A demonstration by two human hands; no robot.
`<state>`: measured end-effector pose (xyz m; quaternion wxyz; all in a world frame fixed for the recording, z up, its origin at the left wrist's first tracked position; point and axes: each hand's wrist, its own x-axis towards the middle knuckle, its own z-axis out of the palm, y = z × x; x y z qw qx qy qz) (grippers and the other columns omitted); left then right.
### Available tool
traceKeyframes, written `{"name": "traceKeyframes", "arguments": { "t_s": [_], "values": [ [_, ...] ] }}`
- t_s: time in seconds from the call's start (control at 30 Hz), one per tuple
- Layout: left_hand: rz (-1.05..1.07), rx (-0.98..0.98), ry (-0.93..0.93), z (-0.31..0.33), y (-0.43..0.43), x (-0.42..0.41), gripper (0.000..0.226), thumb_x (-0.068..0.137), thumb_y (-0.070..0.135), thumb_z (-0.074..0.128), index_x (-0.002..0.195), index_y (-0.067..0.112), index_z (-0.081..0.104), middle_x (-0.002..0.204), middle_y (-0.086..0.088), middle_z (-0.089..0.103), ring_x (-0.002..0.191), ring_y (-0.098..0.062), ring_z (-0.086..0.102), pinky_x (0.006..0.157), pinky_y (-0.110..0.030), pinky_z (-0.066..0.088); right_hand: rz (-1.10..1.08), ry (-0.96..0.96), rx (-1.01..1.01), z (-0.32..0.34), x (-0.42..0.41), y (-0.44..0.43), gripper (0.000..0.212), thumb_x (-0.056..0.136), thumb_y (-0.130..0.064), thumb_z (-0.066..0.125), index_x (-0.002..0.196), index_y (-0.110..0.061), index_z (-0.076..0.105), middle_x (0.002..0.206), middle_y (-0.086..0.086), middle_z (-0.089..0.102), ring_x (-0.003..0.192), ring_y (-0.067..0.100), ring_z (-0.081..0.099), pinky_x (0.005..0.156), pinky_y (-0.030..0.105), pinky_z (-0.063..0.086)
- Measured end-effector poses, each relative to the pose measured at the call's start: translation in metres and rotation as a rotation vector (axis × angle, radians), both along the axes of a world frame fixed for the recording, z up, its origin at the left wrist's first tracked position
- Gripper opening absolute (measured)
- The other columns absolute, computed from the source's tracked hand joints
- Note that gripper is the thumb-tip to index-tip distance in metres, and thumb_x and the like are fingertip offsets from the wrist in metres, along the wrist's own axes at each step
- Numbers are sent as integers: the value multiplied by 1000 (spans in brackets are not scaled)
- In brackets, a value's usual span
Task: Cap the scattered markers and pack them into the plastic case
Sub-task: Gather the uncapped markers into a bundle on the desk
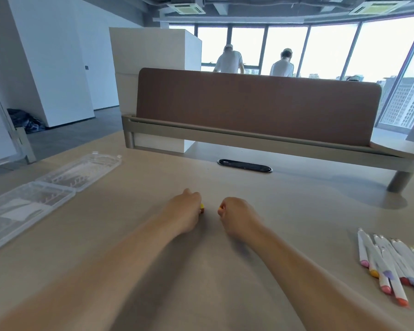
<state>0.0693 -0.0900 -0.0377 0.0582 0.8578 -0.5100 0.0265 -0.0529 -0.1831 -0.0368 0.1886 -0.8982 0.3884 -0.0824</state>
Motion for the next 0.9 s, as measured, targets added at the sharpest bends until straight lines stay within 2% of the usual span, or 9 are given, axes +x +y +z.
{"name": "traceKeyframes", "arguments": {
  "t_s": [0.13,0.33,0.47,0.57,0.67,0.73,0.77,0.83,0.9],
  "values": [
    [13,-47,95,5,5,-26,22,99,20,47,115,7,53,121,-16,57,109,-34,57,81,-36,42,-4,-24,1,6,-27,7,13,95,-19,50,90,-17,62,99,5,63,87,24,56,69,28,40],
    [-11,-197,326,17,5,-79,20,99,23,50,116,14,55,118,-7,61,104,-24,56,77,-29,39,-45,-41,4,22,-76,15,17,100,-23,48,87,-18,57,94,4,59,89,24,58,71,29,42],
    [-61,-267,388,25,-1,-126,19,99,25,49,113,13,54,115,-4,61,97,-21,53,74,-28,37,-97,-83,36,35,-118,20,13,101,-17,47,102,-17,60,92,-3,52,83,22,55,70,29,44],
    [-108,-274,428,25,-5,-170,24,100,27,48,119,12,49,117,-3,58,97,-19,52,76,-28,37,-137,-156,-8,34,-164,24,15,100,-20,45,103,-14,58,100,3,62,87,27,60,75,33,50],
    [-168,-255,496,24,-9,-220,23,100,28,49,116,12,44,109,-4,57,90,-22,55,73,-31,43,-237,-208,-20,36,-218,28,24,100,-22,42,113,-12,59,108,10,63,89,25,56,77,37,50],
    [-193,-231,524,22,-12,-255,22,99,28,51,112,11,42,101,-3,54,84,-22,54,66,-32,40,-268,-175,-4,41,-251,31,28,101,-14,41,121,-10,62,119,7,61,106,24,57,79,34,48],
    [-202,-215,535,20,-15,-269,23,99,27,52,112,11,43,101,-5,54,86,-24,54,66,-31,39,-262,-123,-10,40,-265,32,30,102,-11,41,123,-9,62,124,6,61,114,24,56,83,32,47],
    [-250,-176,547,15,-24,-299,22,97,24,55,111,11,45,110,-10,58,99,-29,57,71,-30,38,-299,-76,-34,34,-295,28,29,102,-11,41,121,-7,62,124,7,63,118,25,58,86,29,45],
    [-319,-134,535,8,-33,-323,25,97,22,53,120,12,48,130,-10,56,118,-28,55,88,-29,42,-392,-62,-68,26,-321,22,26,99,-12,44,117,-9,62,121,10,65,116,29,60,80,28,45]
  ]
}}
